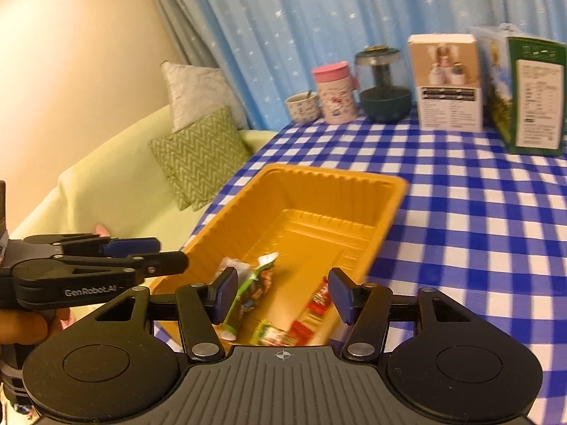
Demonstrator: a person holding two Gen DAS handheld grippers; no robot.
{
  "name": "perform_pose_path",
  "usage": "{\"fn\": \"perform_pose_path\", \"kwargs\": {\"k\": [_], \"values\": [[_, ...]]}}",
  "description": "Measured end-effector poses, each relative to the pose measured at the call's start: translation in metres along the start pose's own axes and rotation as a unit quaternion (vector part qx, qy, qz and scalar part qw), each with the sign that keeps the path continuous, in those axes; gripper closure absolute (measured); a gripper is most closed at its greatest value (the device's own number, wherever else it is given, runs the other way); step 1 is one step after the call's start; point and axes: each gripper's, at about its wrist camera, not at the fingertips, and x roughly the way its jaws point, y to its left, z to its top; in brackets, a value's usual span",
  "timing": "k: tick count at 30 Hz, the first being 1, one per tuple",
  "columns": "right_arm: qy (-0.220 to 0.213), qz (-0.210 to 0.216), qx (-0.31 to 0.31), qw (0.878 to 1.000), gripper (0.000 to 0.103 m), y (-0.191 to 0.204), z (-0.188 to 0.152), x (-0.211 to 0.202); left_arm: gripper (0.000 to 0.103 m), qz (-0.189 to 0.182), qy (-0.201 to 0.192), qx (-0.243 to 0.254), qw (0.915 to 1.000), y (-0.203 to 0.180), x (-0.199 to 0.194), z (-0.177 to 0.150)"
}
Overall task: Organize snacks
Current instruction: 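Move both open tools back to the remaining candies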
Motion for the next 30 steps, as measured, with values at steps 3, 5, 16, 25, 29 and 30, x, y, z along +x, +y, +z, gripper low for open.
{"fn": "perform_pose_path", "kwargs": {"k": [3,5,16,25,29,30], "values": [[-0.008,-0.013,0.003,1.000,0.046,-0.006,-0.004,-0.017,0.056,-0.005,-0.002,0.000,1.0000,-0.008,-0.004,0.001],[-0.015,-0.023,0.000,1.000,0.046,-0.008,-0.007,-0.030,0.055,-0.014,-0.004,-0.002,0.9999,-0.015,-0.007,0.002],[-0.051,-0.079,0.000,0.996,0.046,-0.023,-0.018,-0.100,0.044,-0.048,-0.011,0.012,0.9987,-0.072,-0.022,0.007],[-0.080,-0.125,0.015,0.989,0.046,-0.050,-0.031,-0.156,0.029,-0.077,-0.022,0.034,0.9962,-0.125,-0.028,0.017],[-0.088,-0.153,0.027,0.984,0.046,-0.071,-0.042,-0.176,0.025,-0.093,-0.025,0.043,0.9944,-0.151,-0.024,0.020],[-0.089,-0.161,0.032,0.982,0.046,-0.077,-0.046,-0.181,0.024,-0.099,-0.025,0.045,0.9937,-0.158,-0.022,0.021]]}}
